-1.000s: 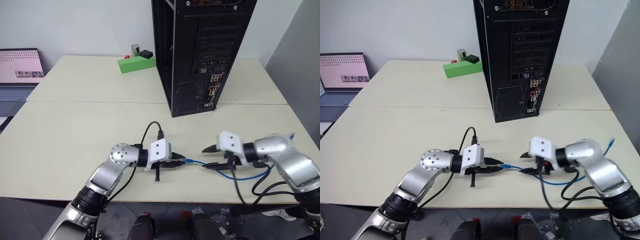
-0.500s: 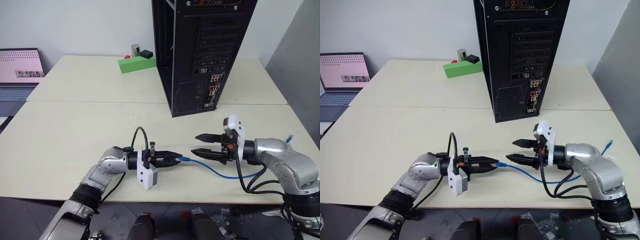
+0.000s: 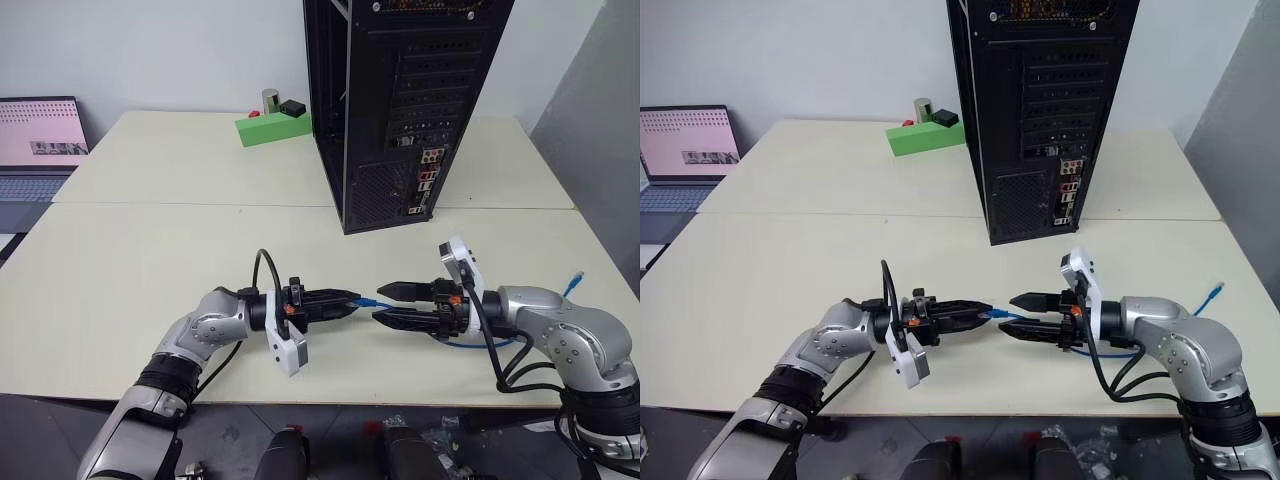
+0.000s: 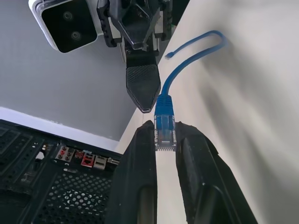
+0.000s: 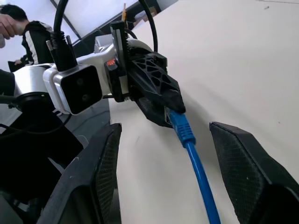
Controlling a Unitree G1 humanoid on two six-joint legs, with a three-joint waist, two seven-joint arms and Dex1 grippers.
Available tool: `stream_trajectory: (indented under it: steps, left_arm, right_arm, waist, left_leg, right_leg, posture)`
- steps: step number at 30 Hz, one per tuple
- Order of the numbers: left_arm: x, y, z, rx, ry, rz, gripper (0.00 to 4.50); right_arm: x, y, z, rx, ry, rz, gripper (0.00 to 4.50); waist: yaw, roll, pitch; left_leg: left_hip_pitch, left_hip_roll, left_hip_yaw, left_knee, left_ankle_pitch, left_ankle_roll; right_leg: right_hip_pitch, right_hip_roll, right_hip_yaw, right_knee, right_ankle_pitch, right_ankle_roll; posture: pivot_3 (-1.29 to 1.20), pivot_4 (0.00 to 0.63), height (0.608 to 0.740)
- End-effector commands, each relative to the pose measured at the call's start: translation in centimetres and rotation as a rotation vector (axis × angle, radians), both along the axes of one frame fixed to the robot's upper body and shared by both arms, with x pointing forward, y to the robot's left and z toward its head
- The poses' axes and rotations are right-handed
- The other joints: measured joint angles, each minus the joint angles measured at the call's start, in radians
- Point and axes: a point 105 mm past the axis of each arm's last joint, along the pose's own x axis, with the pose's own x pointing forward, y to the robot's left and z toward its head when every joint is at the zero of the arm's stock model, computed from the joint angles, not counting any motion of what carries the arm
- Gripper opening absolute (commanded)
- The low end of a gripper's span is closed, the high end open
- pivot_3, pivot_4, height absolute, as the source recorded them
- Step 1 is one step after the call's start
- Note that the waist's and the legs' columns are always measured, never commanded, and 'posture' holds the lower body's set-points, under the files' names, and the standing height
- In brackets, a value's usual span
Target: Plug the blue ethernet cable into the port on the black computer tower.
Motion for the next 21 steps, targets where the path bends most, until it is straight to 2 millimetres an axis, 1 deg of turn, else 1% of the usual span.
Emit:
stream_trajectory:
  steps: [1, 7, 10, 12, 13, 15, 17, 18, 21]
  left_arm:
    - [-0.13, -0.19, 1.21, -0.033, -0.055, -0.016, 0.31]
    - [-0.44, -0.33, 1.24, -0.037, -0.066, -0.024, 0.31]
    - [-0.53, -0.37, 1.27, -0.038, -0.069, -0.027, 0.31]
    - [-0.55, -0.39, 1.3, -0.039, -0.071, -0.028, 0.31]
    - [-0.56, -0.4, 1.32, -0.04, -0.072, -0.029, 0.31]
    - [-0.59, -0.42, 1.35, -0.04, -0.075, -0.031, 0.31]
    - [-0.65, -0.43, 1.42, -0.044, -0.077, -0.031, 0.31]
    - [-0.66, -0.43, 1.45, -0.045, -0.078, -0.031, 0.31]
    - [-0.64, -0.44, 1.61, -0.055, -0.085, -0.027, 0.31]
  right_arm:
    - [-0.06, 0.57, 0.77, 0.028, -0.018, 0.023, 3.17]
    - [0.42, 0.7, 0.71, 0.035, -0.013, 0.01, 3.17]
    - [0.59, 0.74, 0.78, 0.04, -0.013, 0.006, 2.66]
    - [0.68, 0.77, 0.8, 0.041, -0.014, 0.005, 2.11]
    - [0.72, 0.78, 0.81, 0.042, -0.015, 0.004, 1.98]
    - [0.79, 0.79, 0.83, 0.042, -0.014, 0.003, 1.52]
    - [0.79, 0.79, 0.86, 0.043, -0.013, 0.003, 0.96]
    - [0.78, 0.79, 0.86, 0.043, -0.013, 0.003, 0.87]
    - [0.89, 0.7, 0.83, 0.04, -0.01, 0.001, 0.18]
  waist:
    - [0.0, 0.0, 0.0]
    - [0.0, 0.0, 0.0]
    - [0.0, 0.0, 0.0]
    - [0.0, 0.0, 0.0]
    - [0.0, 0.0, 0.0]
    - [0.0, 0.0, 0.0]
    - [0.0, 0.0, 0.0]
    - [0.0, 0.0, 0.0]
    - [0.0, 0.0, 0.0]
  left_leg:
    - [0.0, 0.0, 0.0, 0.0, 0.0, 0.0]
    - [0.0, 0.0, 0.0, 0.0, 0.0, 0.0]
    - [0.0, 0.0, 0.0, 0.0, 0.0, 0.0]
    - [0.0, 0.0, 0.0, 0.0, 0.0, 0.0]
    - [0.0, 0.0, 0.0, 0.0, 0.0, 0.0]
    - [0.0, 0.0, 0.0, 0.0, 0.0, 0.0]
    - [0.0, 0.0, 0.0, 0.0, 0.0, 0.0]
    - [0.0, 0.0, 0.0, 0.0, 0.0, 0.0]
    - [0.0, 0.0, 0.0, 0.0, 0.0, 0.0]
  right_leg:
    - [0.0, 0.0, 0.0, 0.0, 0.0, 0.0]
    - [0.0, 0.0, 0.0, 0.0, 0.0, 0.0]
    - [0.0, 0.0, 0.0, 0.0, 0.0, 0.0]
    - [0.0, 0.0, 0.0, 0.0, 0.0, 0.0]
    - [0.0, 0.0, 0.0, 0.0, 0.0, 0.0]
    - [0.0, 0.0, 0.0, 0.0, 0.0, 0.0]
    - [0.0, 0.0, 0.0, 0.0, 0.0, 0.0]
    - [0.0, 0.0, 0.0, 0.0, 0.0, 0.0]
    - [0.0, 0.0, 0.0, 0.0, 0.0, 0.0]
  posture:
    - [0.0, 0.15, 0.74]
    - [0.0, 0.15, 0.74]
    - [0.0, 0.15, 0.74]
    - [0.0, 0.15, 0.74]
    - [0.0, 0.15, 0.74]
    - [0.0, 0.15, 0.74]
    - [0.0, 0.15, 0.74]
    - [0.0, 0.15, 0.74]
    - [0.0, 0.15, 0.74]
